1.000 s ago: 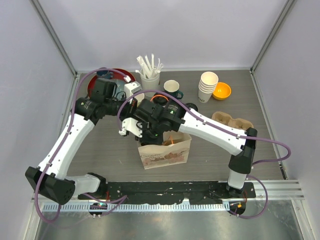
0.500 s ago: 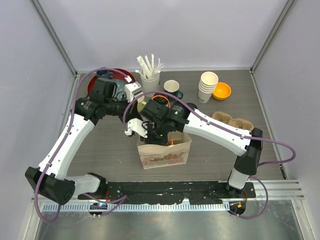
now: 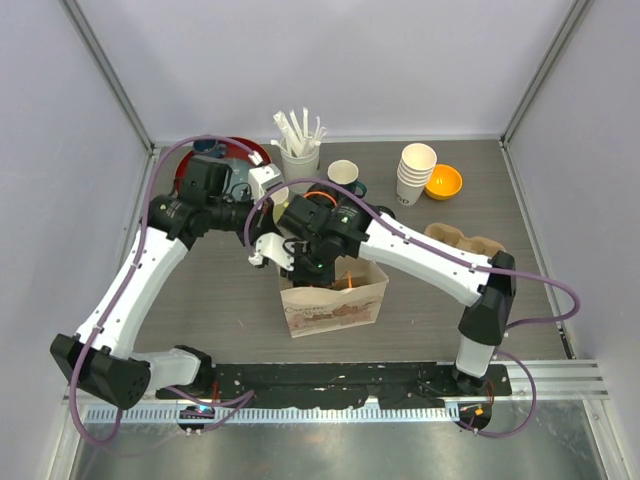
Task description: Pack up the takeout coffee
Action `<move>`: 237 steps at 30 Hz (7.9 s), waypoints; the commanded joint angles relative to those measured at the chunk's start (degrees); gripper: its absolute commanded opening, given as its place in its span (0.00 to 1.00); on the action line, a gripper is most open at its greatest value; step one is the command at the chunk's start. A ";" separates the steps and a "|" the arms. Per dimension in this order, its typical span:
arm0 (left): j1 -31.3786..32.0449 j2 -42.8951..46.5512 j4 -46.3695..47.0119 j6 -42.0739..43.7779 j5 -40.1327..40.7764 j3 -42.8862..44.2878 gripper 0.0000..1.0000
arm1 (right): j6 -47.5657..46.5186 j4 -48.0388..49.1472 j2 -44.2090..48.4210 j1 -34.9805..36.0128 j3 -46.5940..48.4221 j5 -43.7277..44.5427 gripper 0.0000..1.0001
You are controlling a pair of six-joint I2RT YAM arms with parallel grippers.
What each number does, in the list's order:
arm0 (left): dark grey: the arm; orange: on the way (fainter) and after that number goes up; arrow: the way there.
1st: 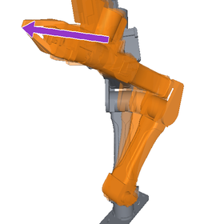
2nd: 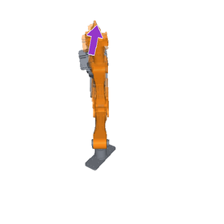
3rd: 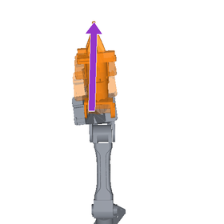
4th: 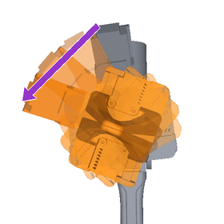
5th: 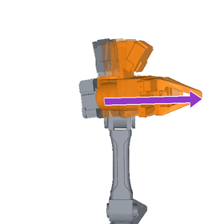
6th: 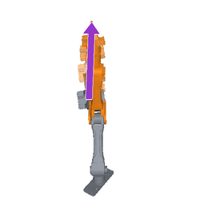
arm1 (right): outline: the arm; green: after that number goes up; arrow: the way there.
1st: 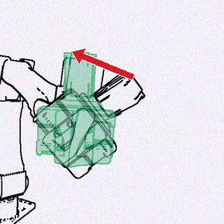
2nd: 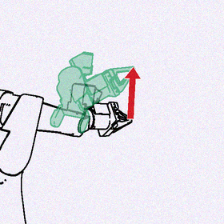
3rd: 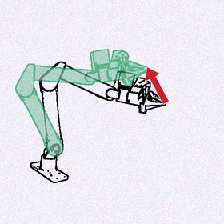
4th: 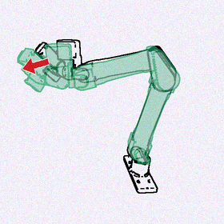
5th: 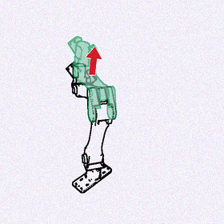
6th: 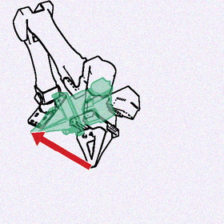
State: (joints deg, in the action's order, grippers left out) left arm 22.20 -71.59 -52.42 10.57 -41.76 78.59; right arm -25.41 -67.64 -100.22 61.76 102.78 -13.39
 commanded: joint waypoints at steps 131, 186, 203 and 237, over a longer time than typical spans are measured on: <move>-10.94 5.14 -28.08 10.87 21.71 13.09 0.00 | 23.83 41.44 18.58 -27.13 -20.60 9.79 0.73; -18.77 3.39 -24.74 14.66 14.51 8.07 0.00 | -2.81 32.22 -19.48 -23.52 7.43 8.12 0.02; -18.68 1.19 -21.14 14.13 6.25 6.75 0.00 | 10.38 19.66 -2.27 -22.82 14.37 15.21 0.01; -16.83 0.31 -19.03 16.24 0.89 6.93 0.00 | 11.79 -2.85 -5.42 3.72 27.66 16.82 0.01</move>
State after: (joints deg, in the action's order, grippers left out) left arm 5.15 -71.68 -73.25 26.02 -38.61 85.54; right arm -12.14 -69.56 -104.68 65.54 132.07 2.74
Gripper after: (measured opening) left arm 0.009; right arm 0.060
